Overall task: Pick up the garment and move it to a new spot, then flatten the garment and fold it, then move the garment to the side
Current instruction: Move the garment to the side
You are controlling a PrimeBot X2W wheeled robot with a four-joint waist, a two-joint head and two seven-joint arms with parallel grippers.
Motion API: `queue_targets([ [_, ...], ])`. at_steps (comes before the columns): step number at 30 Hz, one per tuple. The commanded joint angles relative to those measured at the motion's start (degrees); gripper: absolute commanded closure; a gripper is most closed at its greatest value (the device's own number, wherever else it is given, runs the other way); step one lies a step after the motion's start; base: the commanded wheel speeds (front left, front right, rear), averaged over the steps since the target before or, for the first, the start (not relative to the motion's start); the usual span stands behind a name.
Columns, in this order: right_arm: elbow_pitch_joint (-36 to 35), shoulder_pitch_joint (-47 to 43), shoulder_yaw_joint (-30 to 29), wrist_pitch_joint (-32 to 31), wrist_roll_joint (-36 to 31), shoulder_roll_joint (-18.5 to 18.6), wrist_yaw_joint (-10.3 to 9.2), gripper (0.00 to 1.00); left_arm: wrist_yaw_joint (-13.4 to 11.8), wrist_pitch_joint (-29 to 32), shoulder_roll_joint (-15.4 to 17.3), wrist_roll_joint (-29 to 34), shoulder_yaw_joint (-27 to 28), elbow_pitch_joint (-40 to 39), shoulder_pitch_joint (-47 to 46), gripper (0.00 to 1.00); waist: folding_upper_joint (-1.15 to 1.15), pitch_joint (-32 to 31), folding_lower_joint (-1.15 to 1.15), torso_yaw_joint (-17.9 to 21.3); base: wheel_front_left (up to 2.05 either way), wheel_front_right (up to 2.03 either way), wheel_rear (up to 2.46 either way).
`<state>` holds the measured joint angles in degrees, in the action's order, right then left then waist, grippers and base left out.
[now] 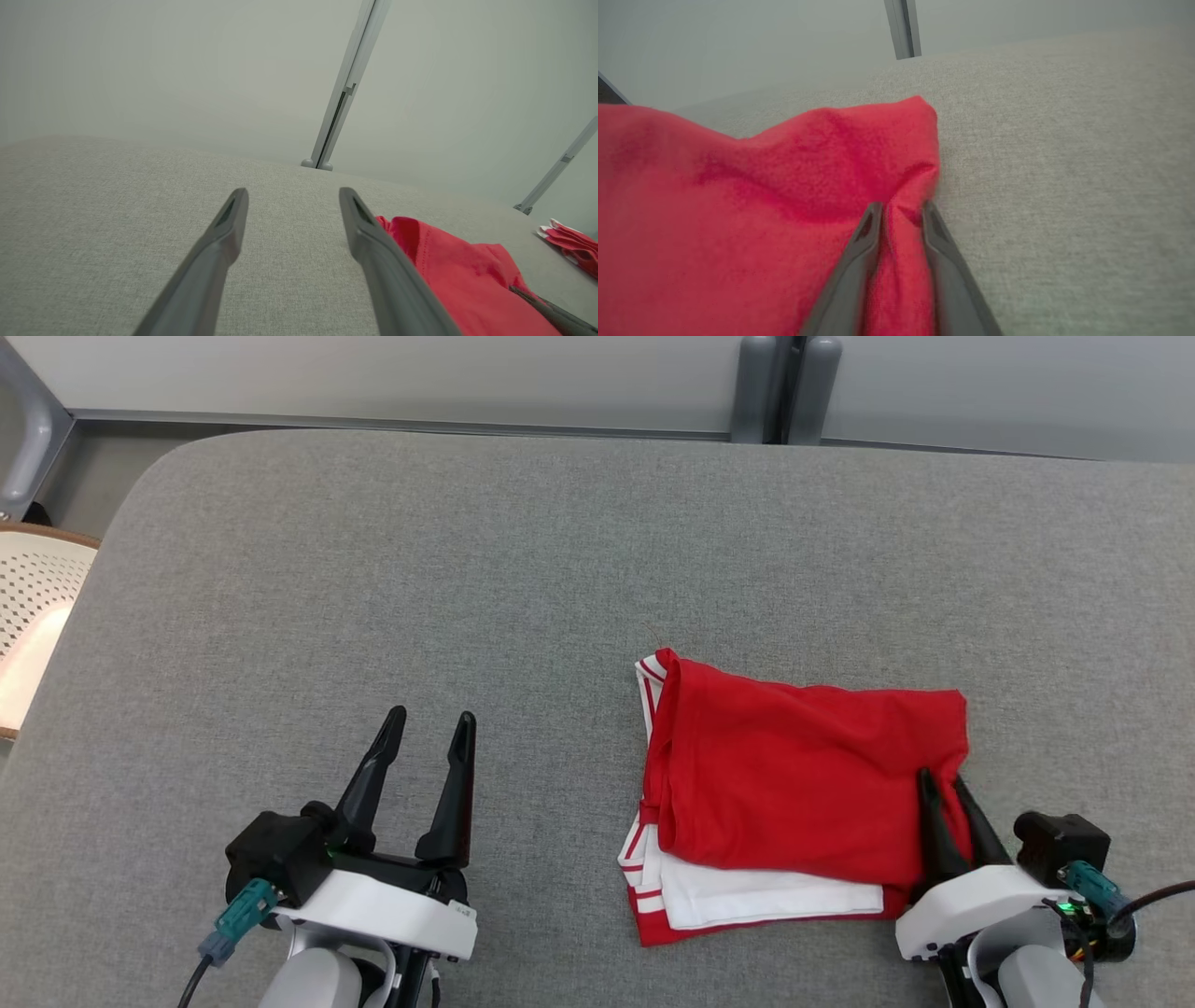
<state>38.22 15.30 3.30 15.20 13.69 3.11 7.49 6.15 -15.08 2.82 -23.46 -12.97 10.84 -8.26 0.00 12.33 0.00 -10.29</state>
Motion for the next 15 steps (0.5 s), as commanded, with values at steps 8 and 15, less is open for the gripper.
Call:
queue_targets([
  [8, -4.57, 1.62, 1.92, -0.05, -6.75, 3.28, -0.02, 1.00, -0.24, -0.09, 0.18, 0.84, -0.46, -0.14, -0.25, 0.00, 0.00, -0.45, 0.00, 2.94, 0.00, 0.00, 0.00],
  [15, -11.19, 4.66, 7.36, -0.05, -13.81, 9.71, -0.03, 1.00, 0.27, -0.09, 0.19, 2.78, -1.17, -1.00, -1.83, 0.00, 0.00, 0.55, 0.00, 9.53, 0.00, 0.00, 0.00],
])
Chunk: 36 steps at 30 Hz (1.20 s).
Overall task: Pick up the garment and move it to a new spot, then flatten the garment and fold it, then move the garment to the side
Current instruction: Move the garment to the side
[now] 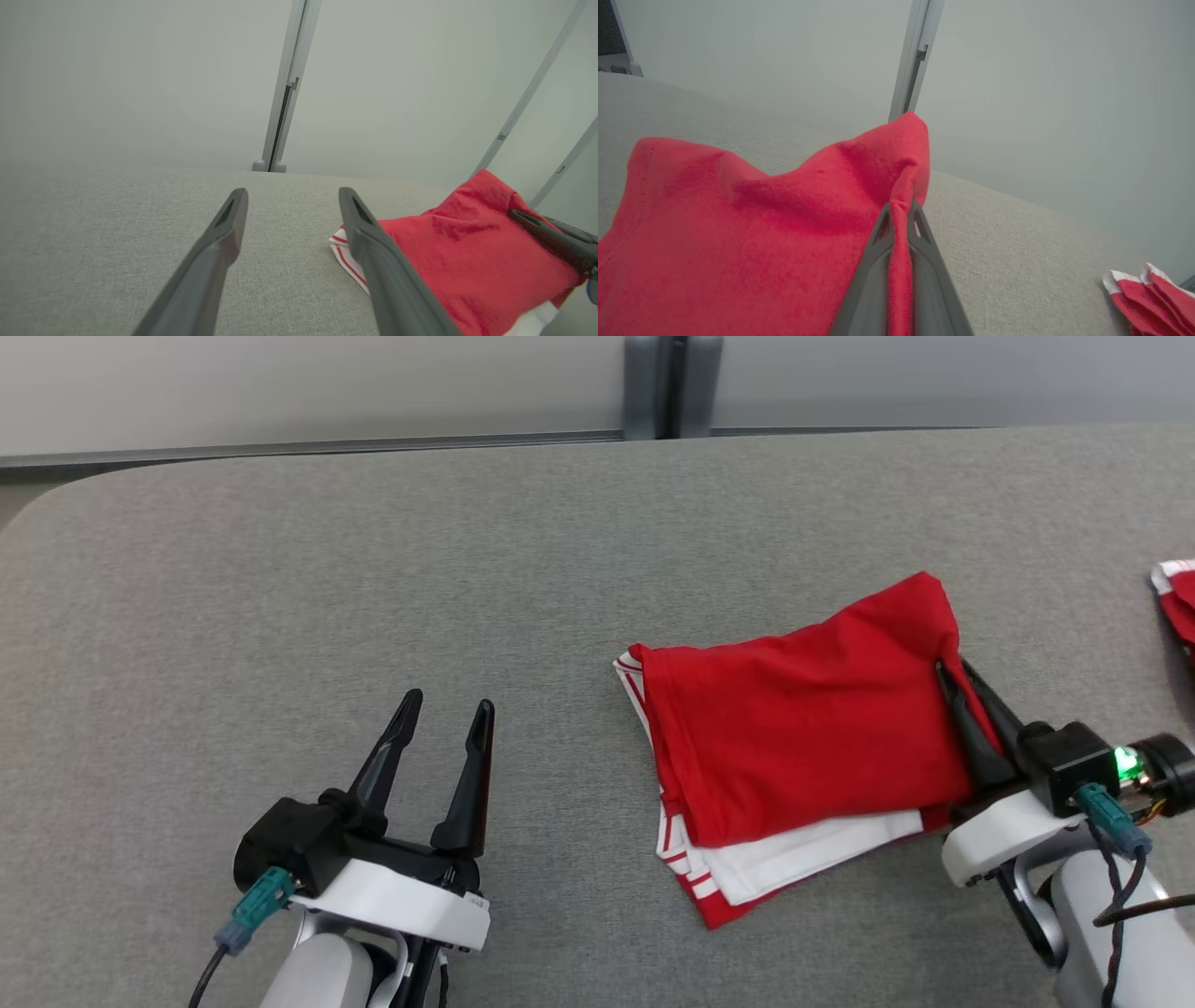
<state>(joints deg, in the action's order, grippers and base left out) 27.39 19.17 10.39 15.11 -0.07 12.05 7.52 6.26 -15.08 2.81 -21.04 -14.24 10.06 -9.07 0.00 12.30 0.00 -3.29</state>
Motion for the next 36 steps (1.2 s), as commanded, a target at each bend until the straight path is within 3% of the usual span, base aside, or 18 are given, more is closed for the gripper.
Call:
queue_targets([
  [1, -1.13, 1.43, 0.87, 0.03, -0.36, 2.15, -0.07, 1.00, 0.24, -0.09, 0.20, 0.65, -0.09, -0.38, -1.32, 0.00, 0.00, 0.85, 0.00, 3.58, 0.00, 0.00, 0.00],
  [6, -3.01, 6.21, 5.05, 0.04, 1.69, 10.08, -0.10, 1.00, 0.55, -0.09, 0.22, 2.17, -0.45, -0.81, -3.29, 0.00, 0.00, 3.51, 0.00, 9.44, 0.00, 0.00, 0.00],
  [14, 1.19, 15.72, 2.95, -0.57, 9.27, 19.06, -0.09, 1.00, 1.10, -0.09, 0.25, 7.42, -2.20, 0.15, -8.74, 0.00, 0.00, 11.33, 0.00, 16.56, 0.00, 0.00, 0.00],
  [23, 12.28, 24.95, -1.23, -0.64, 13.70, 21.48, -0.09, 1.00, 1.19, -0.09, 0.85, 10.10, -4.74, -0.80, -14.25, 0.00, 0.00, 19.03, 0.00, 18.51, 0.00, 0.00, 0.00],
  [30, 21.78, 31.35, -6.10, -0.32, 10.71, 23.26, -0.09, 1.00, 1.20, -0.02, 2.02, 9.28, -6.37, -1.17, -17.80, 0.00, 0.00, 23.21, 0.00, 17.35, 0.00, 0.00, 0.00],
  [35, 27.42, 33.61, -7.85, -1.03, 9.66, 22.34, -0.09, 1.00, 1.17, 0.06, 2.20, 8.86, -5.21, -1.21, -18.38, 0.00, 0.00, 24.56, 0.00, 16.76, 0.00, 0.00, 0.00],
  [36, 28.41, 34.03, -8.20, -0.97, 9.72, 22.21, -0.09, 0.71, 1.17, 0.11, 2.32, 8.94, -5.20, -1.16, -18.37, 0.00, 0.00, 24.70, 0.00, 16.77, 0.00, 0.00, 0.00],
])
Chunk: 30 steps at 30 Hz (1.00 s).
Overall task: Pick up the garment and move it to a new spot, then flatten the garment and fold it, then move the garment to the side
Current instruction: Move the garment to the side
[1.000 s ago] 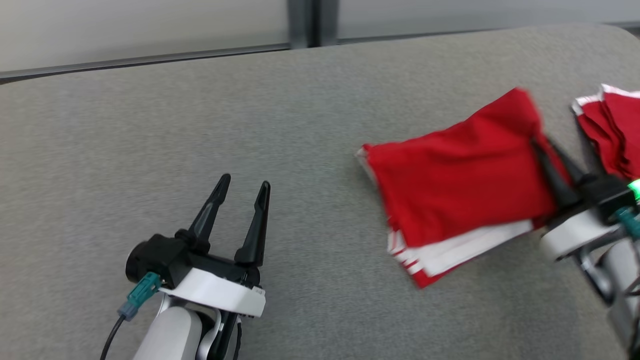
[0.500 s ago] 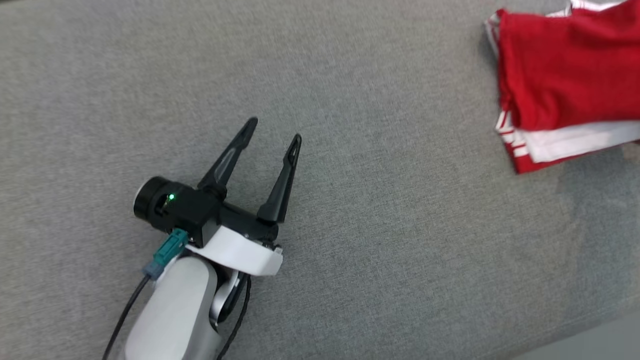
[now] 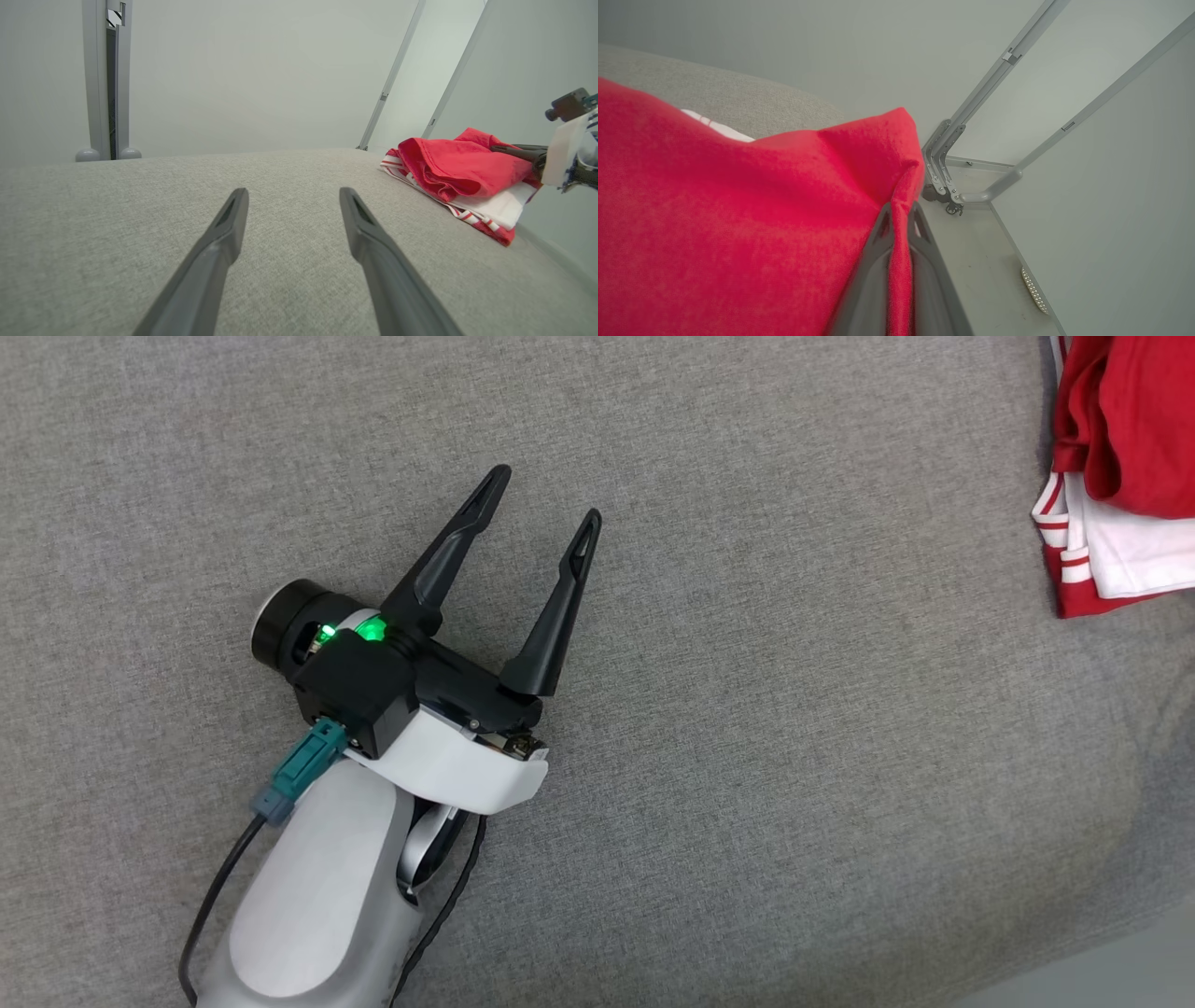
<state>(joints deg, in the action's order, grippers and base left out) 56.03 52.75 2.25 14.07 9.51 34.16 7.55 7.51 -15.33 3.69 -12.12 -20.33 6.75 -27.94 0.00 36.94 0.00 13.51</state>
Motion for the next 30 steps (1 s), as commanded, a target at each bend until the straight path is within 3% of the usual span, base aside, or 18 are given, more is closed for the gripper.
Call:
queue_targets([
  [1, 0.55, 0.80, -0.47, 0.17, -0.09, 0.15, -0.13, 0.06, -0.09, 0.37, 1.54, 0.10, 0.92, 2.16, 0.56, 0.00, 0.00, 0.16, 0.00, -0.01, 0.00, 0.00, 0.00],
  [2, 1.29, 1.19, -0.67, 0.31, -0.26, -0.05, -0.13, 0.00, -0.08, 0.37, 1.58, 0.12, 0.90, 2.21, 0.61, 0.00, 0.00, 0.18, 0.00, 0.00, 0.00, 0.00, 0.00],
  [10, 0.13, 1.89, -1.47, 1.16, -1.58, -2.65, -0.12, 0.00, -0.07, 0.24, 0.85, -0.93, 0.79, 2.25, 1.48, 0.00, 0.00, -3.67, 0.00, -0.42, 0.00, 0.00, 0.00],
  [18, -12.66, -3.73, -0.31, 1.17, 0.99, -6.27, -0.12, 0.00, -0.07, 0.17, -0.33, -3.09, 3.18, 2.55, 4.59, 0.00, 0.00, -12.93, 0.00, -4.16, 0.00, 0.00, 0.00],
  [27, -29.62, -19.00, 1.96, 1.19, 7.10, -13.86, -0.08, 0.00, -2.25, 0.17, -0.69, -6.07, 6.40, 3.22, 10.38, 0.00, 0.00, -22.71, 0.00, -11.26, 0.00, 0.00, 0.00],
  [30, -32.64, -22.75, 2.74, 1.19, 7.78, -14.29, -0.13, 0.00, -2.75, 0.17, -0.70, -6.19, 6.51, 3.05, 11.93, 0.00, 0.00, -24.48, 0.00, -12.76, 0.00, 0.00, 0.00],
])
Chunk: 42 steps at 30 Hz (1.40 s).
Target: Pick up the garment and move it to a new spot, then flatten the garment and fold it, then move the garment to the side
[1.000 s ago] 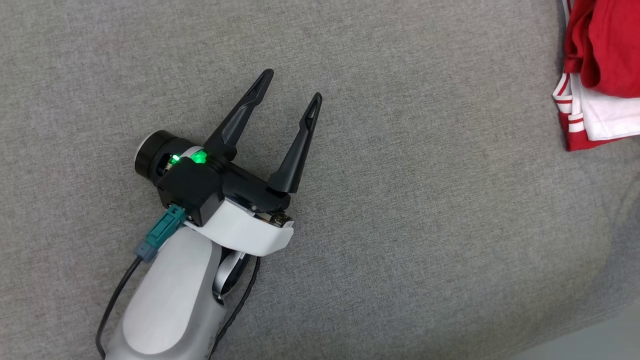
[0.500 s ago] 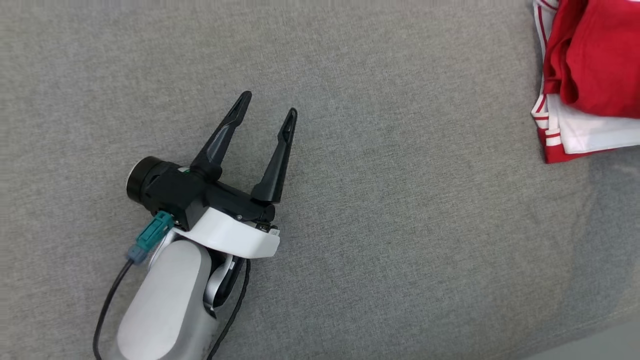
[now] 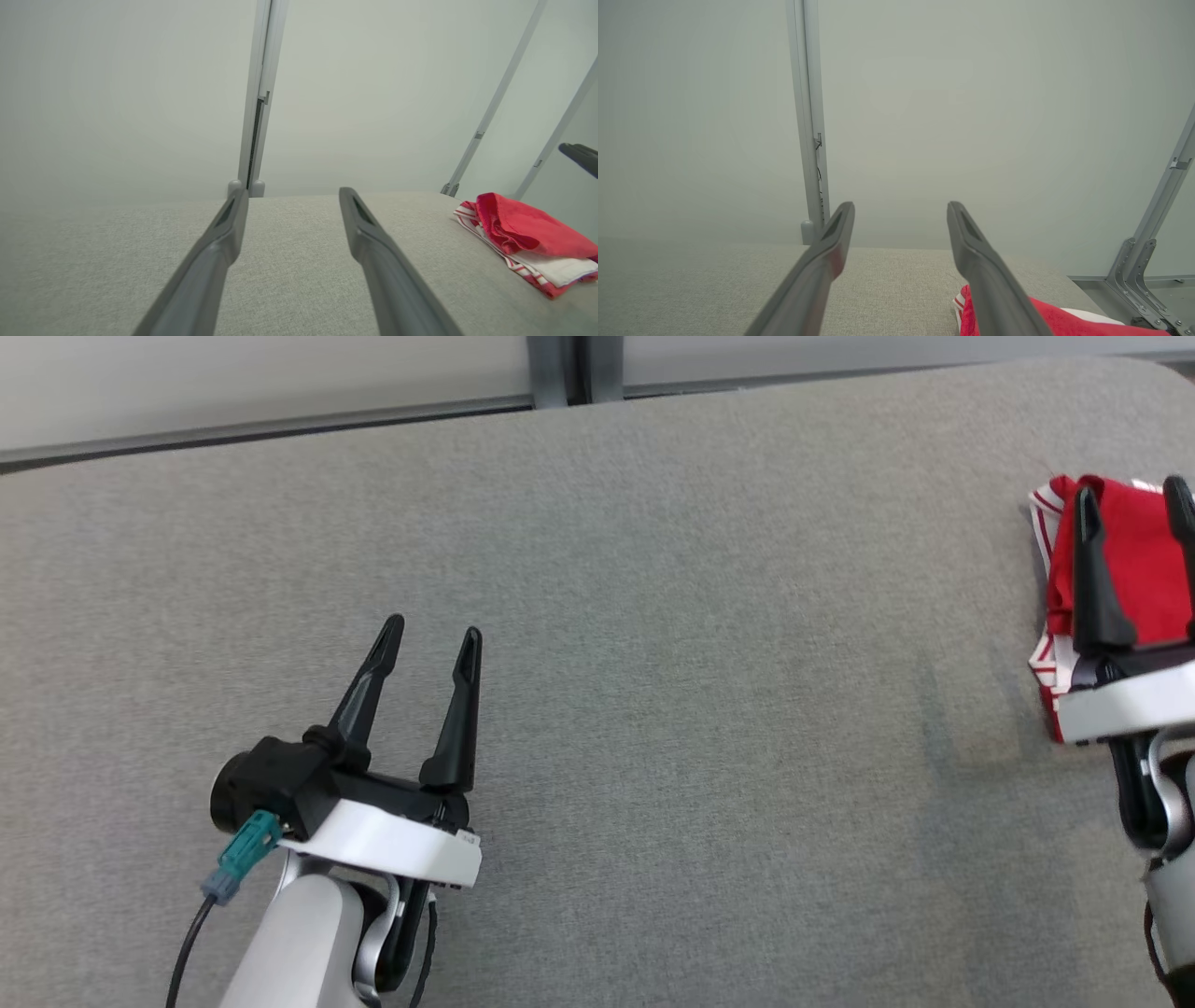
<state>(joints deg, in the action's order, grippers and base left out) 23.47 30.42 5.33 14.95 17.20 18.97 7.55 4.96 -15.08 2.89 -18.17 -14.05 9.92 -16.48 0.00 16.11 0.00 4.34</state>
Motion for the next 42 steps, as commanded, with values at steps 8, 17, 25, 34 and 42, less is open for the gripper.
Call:
queue_targets([
  [8, -8.63, -15.29, -2.06, 0.31, -2.57, -7.51, -0.09, 0.00, -1.59, -0.09, 0.09, -2.48, 2.90, 1.00, 8.27, 0.00, 0.00, -11.07, 0.00, -7.07, 0.00, 0.00, 0.00],
  [17, -12.83, -26.14, -4.36, 0.32, -8.71, -14.52, -0.07, 0.00, -1.33, -0.09, 0.11, -0.38, 4.67, 0.90, 13.57, 0.00, 0.00, -14.19, 0.00, -8.39, 0.00, 0.00, 0.00],
  [25, -14.26, -28.53, -4.63, 0.32, -9.42, -15.77, -0.07, 0.00, -1.66, -0.09, 0.12, -2.16, 5.23, -1.00, 15.02, 0.00, 0.00, -14.02, 0.00, -8.38, 0.00, 0.00, 0.00],
  [34, -14.79, -28.00, -3.81, 0.32, -9.23, -15.95, -0.07, 0.00, 0.53, -0.09, 0.11, -2.31, 5.88, -2.72, 15.21, 0.00, 0.00, -13.86, 0.00, -8.27, 0.00, 0.00, 0.00],
  [42, -13.52, -28.60, -3.20, -0.16, -9.21, -16.18, -0.07, 1.00, 0.35, 0.05, -0.19, -2.82, 5.71, -1.52, 15.95, 1.00, 0.00, -14.23, 0.00, -8.22, 0.00, 0.00, 0.00],
])
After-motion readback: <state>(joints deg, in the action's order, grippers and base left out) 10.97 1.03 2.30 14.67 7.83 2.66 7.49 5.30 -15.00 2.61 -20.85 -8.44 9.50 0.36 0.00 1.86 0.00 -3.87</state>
